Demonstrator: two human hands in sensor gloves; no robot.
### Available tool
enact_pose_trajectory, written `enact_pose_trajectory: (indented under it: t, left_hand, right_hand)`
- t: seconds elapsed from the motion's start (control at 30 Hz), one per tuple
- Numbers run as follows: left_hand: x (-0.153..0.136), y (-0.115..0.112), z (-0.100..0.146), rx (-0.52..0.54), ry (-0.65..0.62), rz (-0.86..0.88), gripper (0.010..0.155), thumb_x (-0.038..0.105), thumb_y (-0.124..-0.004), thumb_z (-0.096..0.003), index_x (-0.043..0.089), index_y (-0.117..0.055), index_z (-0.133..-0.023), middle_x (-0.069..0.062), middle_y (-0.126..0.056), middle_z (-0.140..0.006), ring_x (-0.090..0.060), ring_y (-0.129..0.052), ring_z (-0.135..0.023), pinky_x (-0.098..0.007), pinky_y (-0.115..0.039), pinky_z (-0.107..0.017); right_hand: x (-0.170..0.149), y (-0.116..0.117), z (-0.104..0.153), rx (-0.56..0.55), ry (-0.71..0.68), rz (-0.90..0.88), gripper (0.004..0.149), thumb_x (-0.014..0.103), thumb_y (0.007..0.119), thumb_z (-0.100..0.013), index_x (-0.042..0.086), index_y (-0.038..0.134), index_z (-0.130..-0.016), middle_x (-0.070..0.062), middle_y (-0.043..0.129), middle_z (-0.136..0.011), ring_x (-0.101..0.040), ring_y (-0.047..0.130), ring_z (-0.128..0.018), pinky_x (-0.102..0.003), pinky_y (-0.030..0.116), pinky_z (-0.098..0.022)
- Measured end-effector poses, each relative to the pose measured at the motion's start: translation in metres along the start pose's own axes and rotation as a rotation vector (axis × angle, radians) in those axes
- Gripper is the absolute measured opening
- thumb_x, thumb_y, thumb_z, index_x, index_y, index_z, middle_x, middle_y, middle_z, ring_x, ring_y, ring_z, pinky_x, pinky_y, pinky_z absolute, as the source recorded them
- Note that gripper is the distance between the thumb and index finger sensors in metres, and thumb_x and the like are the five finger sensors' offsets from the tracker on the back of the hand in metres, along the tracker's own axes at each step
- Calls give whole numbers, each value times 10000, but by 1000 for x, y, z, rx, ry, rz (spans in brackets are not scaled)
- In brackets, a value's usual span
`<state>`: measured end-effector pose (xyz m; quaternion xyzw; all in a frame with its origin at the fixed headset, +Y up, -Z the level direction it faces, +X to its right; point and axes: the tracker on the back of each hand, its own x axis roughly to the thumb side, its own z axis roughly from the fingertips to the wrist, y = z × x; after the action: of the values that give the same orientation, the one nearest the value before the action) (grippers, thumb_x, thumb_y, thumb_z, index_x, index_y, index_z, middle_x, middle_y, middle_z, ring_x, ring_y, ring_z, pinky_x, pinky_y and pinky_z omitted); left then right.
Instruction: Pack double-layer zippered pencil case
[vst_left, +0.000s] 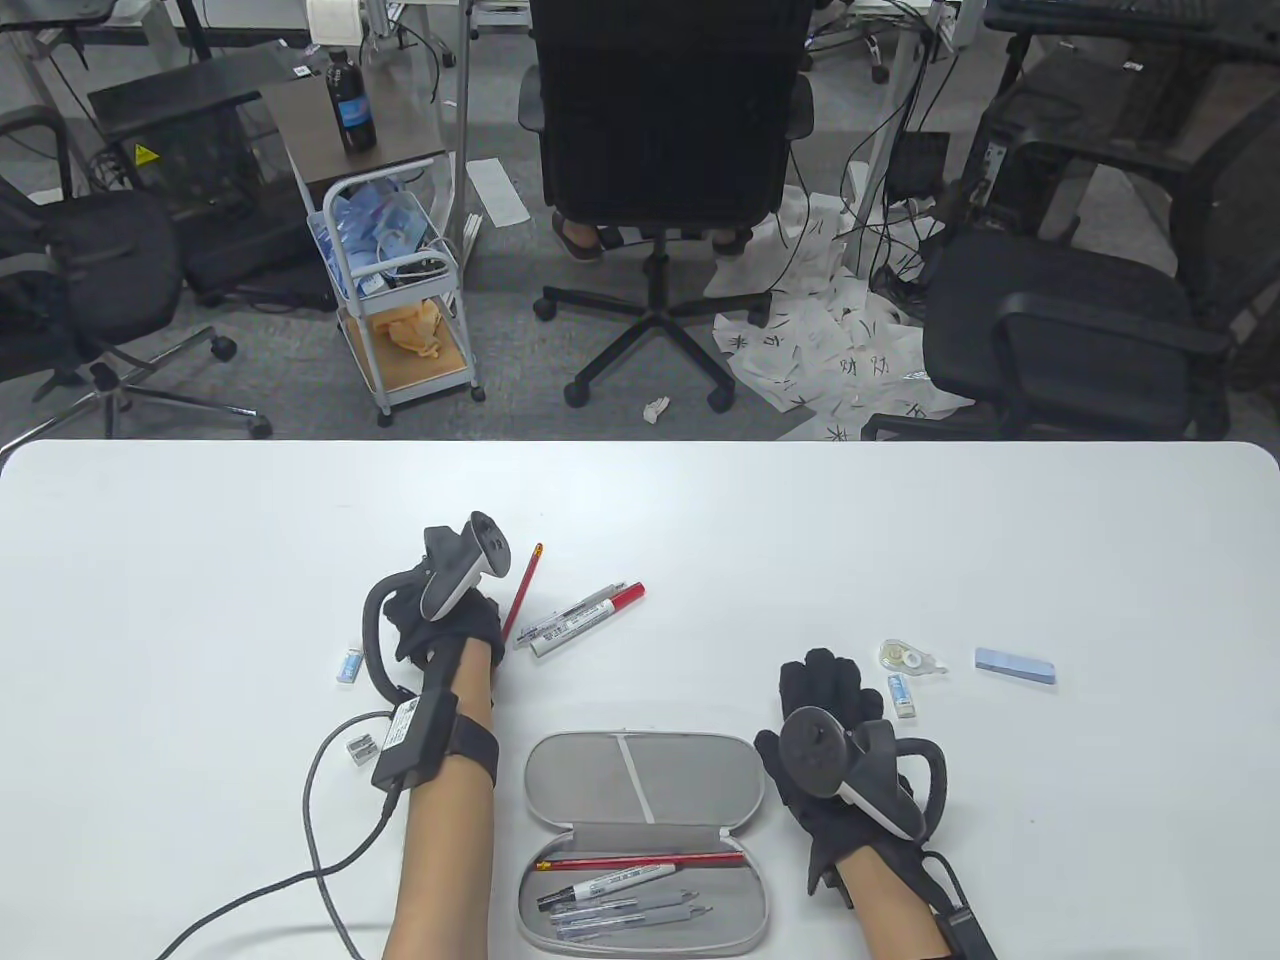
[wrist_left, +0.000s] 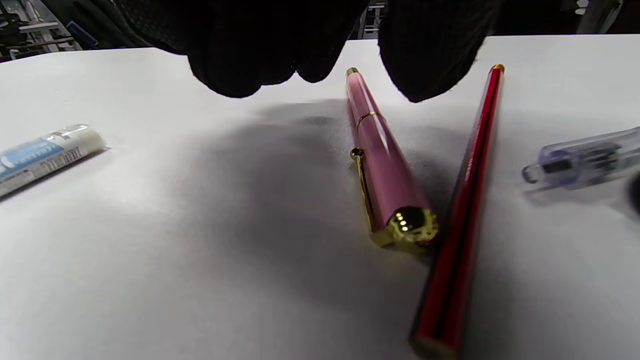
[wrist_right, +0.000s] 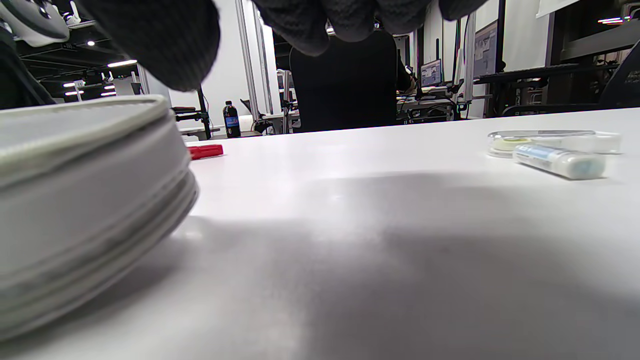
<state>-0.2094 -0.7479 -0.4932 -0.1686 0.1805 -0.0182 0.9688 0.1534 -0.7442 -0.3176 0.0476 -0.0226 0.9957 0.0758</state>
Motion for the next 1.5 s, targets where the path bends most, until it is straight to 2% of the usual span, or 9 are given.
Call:
enact_pose_trajectory:
  t: [0.3,0.47,0.67,0.77,0.87,1.03,1.27,1.37,1.5]
  left_hand:
    - [-3,-5,-18,-65,37,-5,491,385,-830,-572,58,-804,-937,-210,-828,-926,-390,-892,-735,-603,-693,-658]
    - [-15,3,-14,14,20,52,510,417,-855,-542,41,-866,-886,-217,-896,-859,-366,-951,-679,-595,-756,-620]
    - [-28,81,38,214,-165,82,539,442,-849,-535,32,-852,-884,-219,-884,-858,-357,-941,-680,-596,-755,-614]
    - [-17,102,90,243,-374,24,523,427,-863,-535,29,-879,-873,-216,-920,-814,-332,-973,-640,-575,-782,-598]
    - [2,78,152,292,-673,-64,521,435,-870,-529,41,-885,-868,-203,-927,-807,-317,-981,-630,-566,-789,-595]
    - [32,-12,244,312,-1065,-278,496,408,-866,-536,71,-862,-901,-186,-891,-865,-327,-941,-689,-579,-747,-634]
    - [63,-78,282,260,-1245,-509,468,395,-850,-534,137,-836,-924,-152,-849,-905,-321,-886,-743,-581,-689,-674]
    - [65,-80,286,297,-1250,-528,481,433,-856,-523,157,-829,-917,-137,-853,-896,-308,-889,-734,-576,-692,-672]
    - [56,-58,271,216,-1192,-302,411,427,-816,-543,194,-853,-880,-107,-882,-885,-298,-910,-718,-565,-714,-660]
  right_hand:
    - [6,0,1,-18,-54,23,725,508,689,-518,120,464,-1088,-195,369,-1162,-422,391,-1023,-561,418,-710]
    - [2,-3,0,-20,-59,45,725,511,687,-518,122,468,-1089,-191,380,-1164,-418,402,-1026,-564,426,-710]
    - [-4,-8,0,-37,-34,-5,720,507,690,-517,120,477,-1085,-195,391,-1160,-421,410,-1022,-564,428,-706]
    - [-5,-8,0,-36,-26,-7,723,506,689,-517,115,473,-1085,-199,392,-1159,-424,413,-1019,-562,430,-706]
    - [-4,-8,1,-30,-28,-2,721,505,690,-517,117,474,-1084,-197,396,-1159,-424,415,-1019,-562,429,-706]
    - [-4,-8,1,-32,-27,4,720,505,691,-515,119,479,-1084,-195,403,-1159,-421,414,-1020,-560,428,-707]
    - [-3,-3,0,14,-49,-9,726,509,693,-514,128,471,-1091,-183,402,-1171,-418,369,-1028,-566,397,-709]
    - [-1,-2,0,15,-48,4,725,506,691,-516,127,466,-1092,-184,400,-1171,-421,360,-1026,-566,391,-706]
    - [0,-4,1,4,-56,-17,720,504,689,-517,128,470,-1091,-183,414,-1171,-420,356,-1027,-567,388,-708]
